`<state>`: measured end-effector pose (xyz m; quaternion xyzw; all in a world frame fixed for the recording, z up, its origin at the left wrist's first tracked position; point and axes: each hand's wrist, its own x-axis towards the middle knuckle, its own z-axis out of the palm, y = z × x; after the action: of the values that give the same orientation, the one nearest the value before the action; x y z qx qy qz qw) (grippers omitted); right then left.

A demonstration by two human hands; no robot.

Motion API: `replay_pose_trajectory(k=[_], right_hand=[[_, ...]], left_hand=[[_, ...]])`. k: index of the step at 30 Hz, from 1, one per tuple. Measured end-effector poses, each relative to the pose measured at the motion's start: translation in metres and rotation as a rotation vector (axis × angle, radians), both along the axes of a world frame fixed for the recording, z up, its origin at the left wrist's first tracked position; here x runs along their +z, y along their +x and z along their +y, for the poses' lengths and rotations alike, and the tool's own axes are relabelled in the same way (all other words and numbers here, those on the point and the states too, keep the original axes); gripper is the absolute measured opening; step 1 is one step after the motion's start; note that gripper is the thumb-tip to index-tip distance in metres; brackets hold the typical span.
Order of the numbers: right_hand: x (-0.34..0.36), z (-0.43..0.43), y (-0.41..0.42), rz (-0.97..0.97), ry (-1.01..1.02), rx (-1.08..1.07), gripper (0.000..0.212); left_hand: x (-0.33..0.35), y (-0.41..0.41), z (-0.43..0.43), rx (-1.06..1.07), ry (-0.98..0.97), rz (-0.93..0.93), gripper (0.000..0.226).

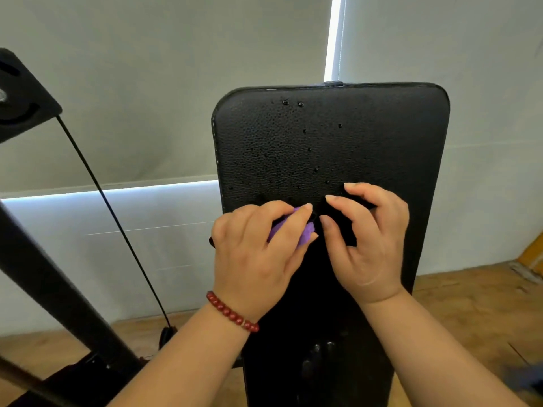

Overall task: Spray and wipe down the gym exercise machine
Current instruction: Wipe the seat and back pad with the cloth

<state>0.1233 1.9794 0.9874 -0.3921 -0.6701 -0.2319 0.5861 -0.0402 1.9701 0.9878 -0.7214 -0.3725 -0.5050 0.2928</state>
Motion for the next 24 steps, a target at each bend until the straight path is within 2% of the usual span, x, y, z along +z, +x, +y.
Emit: replay_pose_trajectory(k=[6, 12, 16, 20, 24], right_hand=[[0.0, -0.001, -0.001, 0.014, 0.003, -0.002, 0.024], [0.009, -0.012, -0.004, 0.105, -0.09, 0.065, 0.027], [0.026, -0.034, -0.01, 0.251, -0.262, 0.299, 0.023], [0.047, -0.042, -0.021, 0.487, -0.574, 0.699, 0.032], [0.069, -0.039, -0.024, 0.663, -0.577, 0.754, 0.028]], left_hand=[[-0.003, 0.002, 0.0, 0.016, 0.044, 0.009, 0.029], [0.002, -0.001, -0.01, -0.063, -0.054, 0.023, 0.04], [0.02, 0.011, -0.028, -0.284, -0.25, -0.17, 0.043], [0.039, 0.021, -0.033, -0.422, -0.418, -0.446, 0.045], [0.051, 0.015, -0.031, -0.491, -0.419, -0.432, 0.028]])
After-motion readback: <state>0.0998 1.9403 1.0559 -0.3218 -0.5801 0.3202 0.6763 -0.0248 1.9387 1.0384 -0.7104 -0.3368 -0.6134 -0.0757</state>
